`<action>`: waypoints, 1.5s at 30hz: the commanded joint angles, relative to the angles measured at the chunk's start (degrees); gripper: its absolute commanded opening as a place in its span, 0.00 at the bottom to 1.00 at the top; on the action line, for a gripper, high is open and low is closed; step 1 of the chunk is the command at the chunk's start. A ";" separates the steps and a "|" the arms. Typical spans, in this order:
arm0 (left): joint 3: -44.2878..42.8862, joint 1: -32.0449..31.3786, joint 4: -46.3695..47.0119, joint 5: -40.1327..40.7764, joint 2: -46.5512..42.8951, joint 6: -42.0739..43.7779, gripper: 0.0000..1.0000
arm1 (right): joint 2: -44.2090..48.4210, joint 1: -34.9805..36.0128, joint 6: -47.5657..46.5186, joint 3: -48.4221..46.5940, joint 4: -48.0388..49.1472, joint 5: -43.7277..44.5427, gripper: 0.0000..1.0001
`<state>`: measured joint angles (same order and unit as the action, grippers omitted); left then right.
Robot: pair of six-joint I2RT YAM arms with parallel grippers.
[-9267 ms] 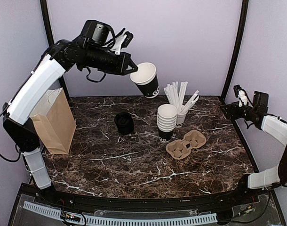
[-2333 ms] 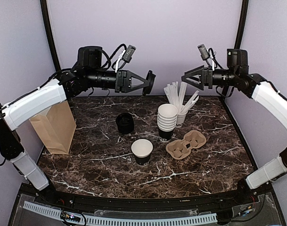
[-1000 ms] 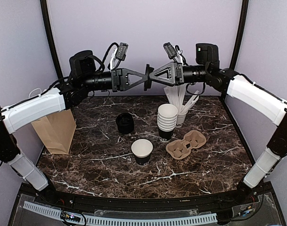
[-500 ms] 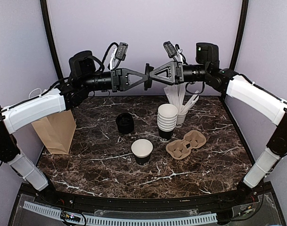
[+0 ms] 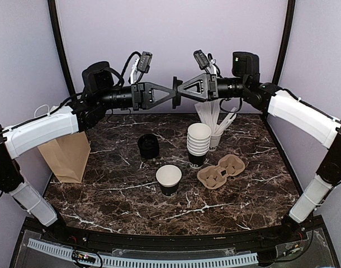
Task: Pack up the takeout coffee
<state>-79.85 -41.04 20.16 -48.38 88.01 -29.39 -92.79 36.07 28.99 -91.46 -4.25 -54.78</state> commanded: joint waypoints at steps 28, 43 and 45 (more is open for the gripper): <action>14.85 1.63 -38.51 35.50 -8.16 10.27 0.54 | -0.91 2.43 -41.41 -3.37 -30.53 20.03 0.73; 24.86 1.40 -25.07 30.70 6.43 7.32 0.45 | -1.77 9.32 -50.49 -2.30 -40.68 25.92 0.72; 25.15 0.72 -23.16 29.38 7.67 7.09 0.44 | -1.73 10.14 -52.62 -3.02 -43.11 26.84 0.73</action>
<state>-54.92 -39.40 -7.92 -15.59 93.76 -21.65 -94.04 44.38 -19.29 -92.88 -42.65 -30.35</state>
